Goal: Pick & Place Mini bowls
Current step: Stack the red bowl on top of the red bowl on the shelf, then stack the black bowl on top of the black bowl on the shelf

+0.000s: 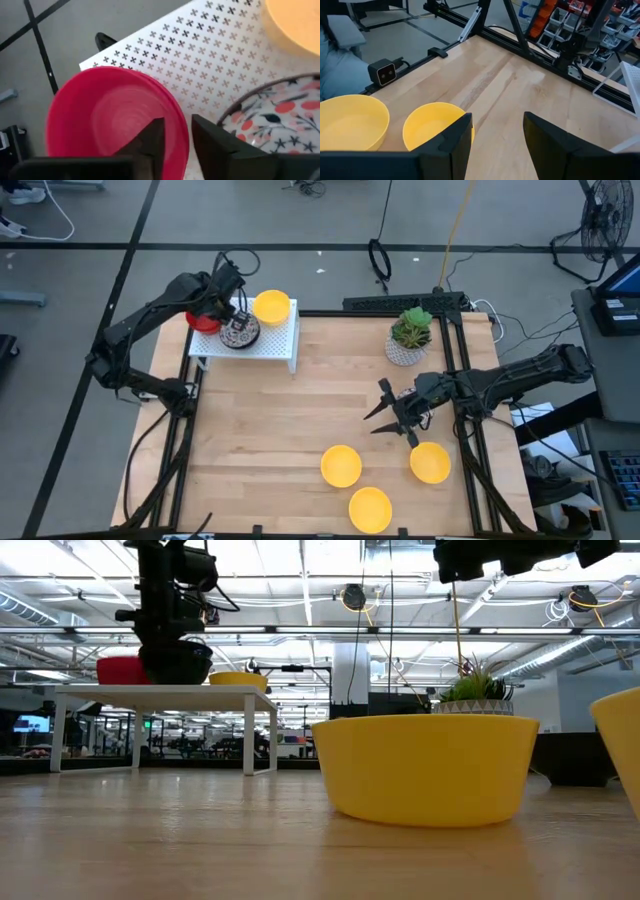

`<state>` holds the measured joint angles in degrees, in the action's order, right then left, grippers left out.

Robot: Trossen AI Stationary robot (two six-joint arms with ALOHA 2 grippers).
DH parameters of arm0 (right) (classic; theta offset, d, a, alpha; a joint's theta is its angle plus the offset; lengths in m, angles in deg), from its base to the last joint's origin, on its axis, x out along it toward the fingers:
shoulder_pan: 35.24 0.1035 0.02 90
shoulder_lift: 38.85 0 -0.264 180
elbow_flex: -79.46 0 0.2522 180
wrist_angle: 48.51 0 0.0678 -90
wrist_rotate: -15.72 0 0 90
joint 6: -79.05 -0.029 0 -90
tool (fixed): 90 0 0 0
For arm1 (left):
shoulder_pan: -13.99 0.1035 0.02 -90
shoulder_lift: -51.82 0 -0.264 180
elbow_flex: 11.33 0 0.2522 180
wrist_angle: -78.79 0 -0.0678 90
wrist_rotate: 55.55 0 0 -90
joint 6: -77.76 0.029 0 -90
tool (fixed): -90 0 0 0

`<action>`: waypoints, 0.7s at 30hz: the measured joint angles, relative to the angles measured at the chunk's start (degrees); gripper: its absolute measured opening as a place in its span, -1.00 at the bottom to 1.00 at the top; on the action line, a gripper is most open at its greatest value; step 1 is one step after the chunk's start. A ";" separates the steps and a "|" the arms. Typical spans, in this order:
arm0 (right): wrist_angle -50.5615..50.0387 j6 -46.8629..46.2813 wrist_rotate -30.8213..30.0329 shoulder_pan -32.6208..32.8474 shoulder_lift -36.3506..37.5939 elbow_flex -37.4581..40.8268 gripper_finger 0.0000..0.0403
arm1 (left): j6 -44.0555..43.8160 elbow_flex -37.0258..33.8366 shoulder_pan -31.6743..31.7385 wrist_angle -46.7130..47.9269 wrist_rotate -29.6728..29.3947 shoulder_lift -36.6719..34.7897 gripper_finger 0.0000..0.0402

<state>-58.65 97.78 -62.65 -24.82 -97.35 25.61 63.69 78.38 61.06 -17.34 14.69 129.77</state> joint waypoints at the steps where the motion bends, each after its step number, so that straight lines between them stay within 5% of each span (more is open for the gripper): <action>1: 0.02 -0.03 -0.64 0.02 0.00 0.00 -0.18 | 0.29 0.00 -0.01 0.01 0.06 0.00 -0.44; 11: -0.03 -3.53 -19.82 -0.49 0.00 0.00 -0.18 | 3.37 5.68 -0.24 0.15 0.36 -0.11 -0.02; 21: -3.64 -14.65 -20.56 -7.81 0.00 -0.28 -0.18 | -1.19 11.63 -4.69 -2.23 13.48 -0.17 -0.10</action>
<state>-62.30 83.12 -83.21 -32.64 -97.35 25.33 62.50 90.00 56.37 -19.57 28.16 129.59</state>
